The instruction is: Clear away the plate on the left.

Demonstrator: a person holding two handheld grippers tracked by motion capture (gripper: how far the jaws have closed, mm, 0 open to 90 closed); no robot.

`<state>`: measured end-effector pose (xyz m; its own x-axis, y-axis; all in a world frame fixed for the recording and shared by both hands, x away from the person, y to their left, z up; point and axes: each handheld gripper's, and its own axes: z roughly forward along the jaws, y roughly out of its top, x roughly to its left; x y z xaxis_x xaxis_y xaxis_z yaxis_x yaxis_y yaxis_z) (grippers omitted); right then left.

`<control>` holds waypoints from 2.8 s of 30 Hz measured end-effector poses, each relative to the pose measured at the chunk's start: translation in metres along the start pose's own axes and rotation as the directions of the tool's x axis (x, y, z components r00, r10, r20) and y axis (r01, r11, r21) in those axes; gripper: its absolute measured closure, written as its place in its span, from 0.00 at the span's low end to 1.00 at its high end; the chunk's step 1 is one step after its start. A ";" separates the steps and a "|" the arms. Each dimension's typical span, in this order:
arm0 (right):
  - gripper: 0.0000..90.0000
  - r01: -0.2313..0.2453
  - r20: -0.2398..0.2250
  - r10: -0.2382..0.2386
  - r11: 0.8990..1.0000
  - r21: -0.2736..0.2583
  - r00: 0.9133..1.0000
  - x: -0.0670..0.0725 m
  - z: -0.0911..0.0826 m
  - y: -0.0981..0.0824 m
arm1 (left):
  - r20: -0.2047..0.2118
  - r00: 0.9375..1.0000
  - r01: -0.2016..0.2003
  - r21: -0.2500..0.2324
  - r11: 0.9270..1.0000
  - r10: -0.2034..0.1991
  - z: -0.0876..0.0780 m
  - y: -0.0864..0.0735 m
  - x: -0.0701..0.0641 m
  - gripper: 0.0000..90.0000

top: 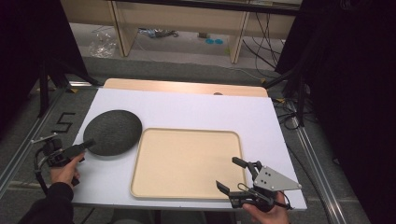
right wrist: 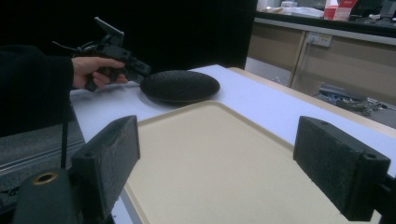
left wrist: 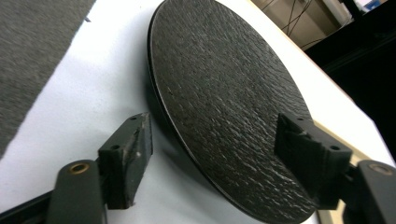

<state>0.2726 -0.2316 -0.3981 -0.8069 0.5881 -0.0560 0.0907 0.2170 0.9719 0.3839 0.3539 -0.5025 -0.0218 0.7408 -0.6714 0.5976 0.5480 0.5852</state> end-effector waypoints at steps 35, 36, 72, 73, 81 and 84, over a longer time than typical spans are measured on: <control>0.17 0.002 -0.015 -0.002 1.000 0.007 1.000 0.002 0.002 0.000 | 0.025 0.982 0.184 0.056 0.981 -0.185 0.015 -0.005 0.012 0.74; 0.17 0.002 -0.020 -0.002 1.000 -0.006 1.000 0.002 0.002 0.000 | 0.021 0.981 0.190 0.057 0.980 -0.191 0.015 -0.005 0.013 0.79; 0.18 0.007 -0.014 -0.007 1.000 -0.002 1.000 0.003 0.002 0.000 | 0.164 0.871 0.473 -0.028 0.881 -0.462 0.003 -0.006 0.024 0.95; 0.18 0.004 -0.025 -0.004 1.000 -0.001 1.000 0.003 0.002 0.000 | 0.171 0.870 0.472 -0.026 0.881 -0.462 0.003 -0.006 0.025 0.95; 0.17 0.003 -0.017 -0.003 1.000 0.002 1.000 0.002 0.002 0.000 | 0.212 0.858 0.478 0.006 0.878 -0.468 0.001 0.001 0.024 0.92; 0.18 0.003 -0.018 -0.003 1.000 -0.005 1.000 0.001 0.001 0.001 | 0.243 0.849 0.478 0.026 0.878 -0.470 0.001 0.001 0.023 0.93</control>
<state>0.2723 -0.2298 -0.3979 -0.8175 0.5733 -0.0549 0.0851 0.2146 0.9730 0.3852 0.3712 -0.5180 -0.1044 0.2771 -0.9552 0.5350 0.8253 0.1809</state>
